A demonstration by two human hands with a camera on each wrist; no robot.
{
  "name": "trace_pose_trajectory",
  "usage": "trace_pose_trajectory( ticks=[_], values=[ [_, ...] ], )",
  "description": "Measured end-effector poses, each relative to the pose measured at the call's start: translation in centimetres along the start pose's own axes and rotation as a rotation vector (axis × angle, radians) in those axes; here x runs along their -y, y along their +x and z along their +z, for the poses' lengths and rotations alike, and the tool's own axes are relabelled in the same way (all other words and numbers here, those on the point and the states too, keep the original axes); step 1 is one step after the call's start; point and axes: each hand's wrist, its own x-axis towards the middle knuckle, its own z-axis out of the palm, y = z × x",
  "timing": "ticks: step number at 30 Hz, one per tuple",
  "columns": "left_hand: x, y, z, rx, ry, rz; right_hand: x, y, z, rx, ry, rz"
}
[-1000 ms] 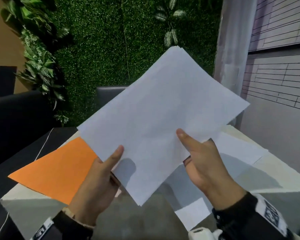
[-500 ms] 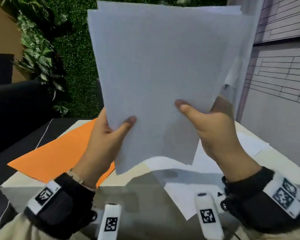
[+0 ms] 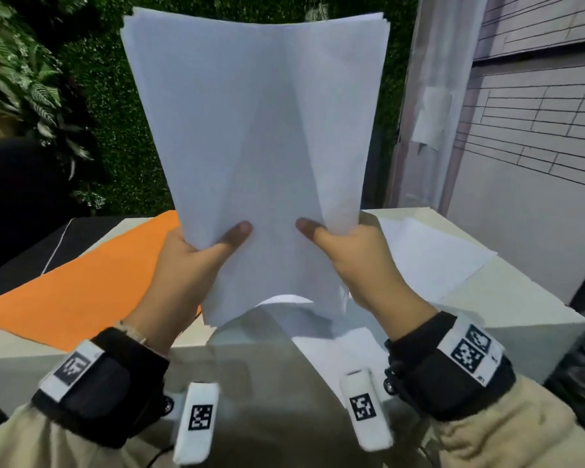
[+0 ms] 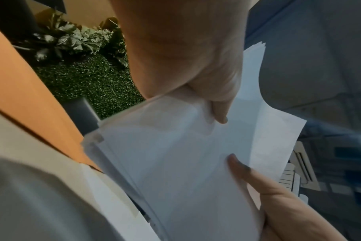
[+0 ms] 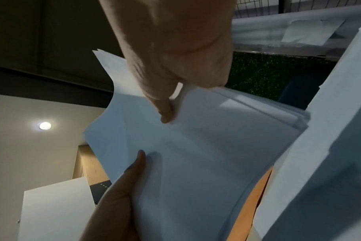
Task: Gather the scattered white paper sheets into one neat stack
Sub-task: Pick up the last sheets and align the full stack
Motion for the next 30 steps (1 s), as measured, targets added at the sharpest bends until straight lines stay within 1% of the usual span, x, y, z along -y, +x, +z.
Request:
trace_pose_trajectory(
  ticks=[2, 4, 6, 7, 8, 10, 12, 15, 16, 18, 20, 21, 23, 24, 25, 27, 28, 30],
  values=[
    [0.9, -0.5, 0.1, 0.025, -0.026, -0.037, -0.7, -0.3, 0.2, -0.001, -0.035, 0.052],
    [2.5, -1.6, -0.1, 0.069, -0.049, -0.134, -2.5, -0.9, 0.3, 0.013, -0.086, 0.136],
    [3.4, -2.3, -0.2, 0.107, -0.001, -0.234, -3.8, -1.7, 0.2, 0.065, -0.086, 0.221],
    [3.4, -2.4, -0.4, 0.112, 0.035, -0.257, -4.1, -1.8, 0.1, 0.085, -0.076, 0.236],
    [3.3, -2.1, -0.6, 0.099, 0.054, -0.247, -4.1, -1.7, -0.1, 0.088, -0.067, 0.232],
    [3.0, -1.2, -1.1, 0.076, 0.047, -0.177, -3.6, -1.5, -0.4, 0.092, -0.038, 0.210],
    [2.5, -0.3, -1.6, 0.041, 0.074, -0.142, -2.8, -1.2, -0.9, 0.143, 0.000, 0.176],
    [2.4, 0.2, -2.9, 0.018, 0.126, -0.131, -1.5, -1.1, -2.3, 0.305, -0.086, 0.139],
    [2.6, 0.2, -3.4, 0.005, 0.141, -0.124, -1.4, -1.1, -3.0, 0.333, -0.112, 0.144],
    [2.9, -0.1, -4.4, -0.044, 0.127, -0.113, -1.6, -1.6, -4.9, 0.337, -0.191, 0.137],
    [3.6, -0.6, -5.3, -0.077, 0.085, -0.111, -2.6, -2.8, -7.7, 0.361, -0.351, 0.093],
    [4.0, -0.9, -5.8, -0.084, 0.064, -0.114, -3.3, -3.8, -9.1, 0.415, -0.498, 0.072],
    [4.8, -1.1, -6.8, -0.104, 0.044, -0.111, -4.3, -5.9, -11.0, 0.583, -0.813, 0.053],
    [5.1, -1.0, -7.2, -0.111, 0.046, -0.109, -4.9, -6.7, -11.6, 0.658, -0.934, 0.024],
    [5.4, -0.9, -7.6, -0.119, 0.043, -0.112, -5.6, -7.1, -12.0, 0.701, -1.021, -0.025],
    [5.8, -0.4, -7.9, -0.129, 0.023, -0.128, -6.9, -7.3, -12.2, 0.696, -1.091, -0.100],
    [5.9, -0.3, -8.1, -0.129, 0.000, -0.138, -7.2, -7.2, -12.4, 0.672, -1.080, -0.119],
    [6.1, -0.3, -8.1, -0.132, -0.038, -0.136, -7.4, -6.8, -12.5, 0.606, -0.980, -0.142]
  ],
)
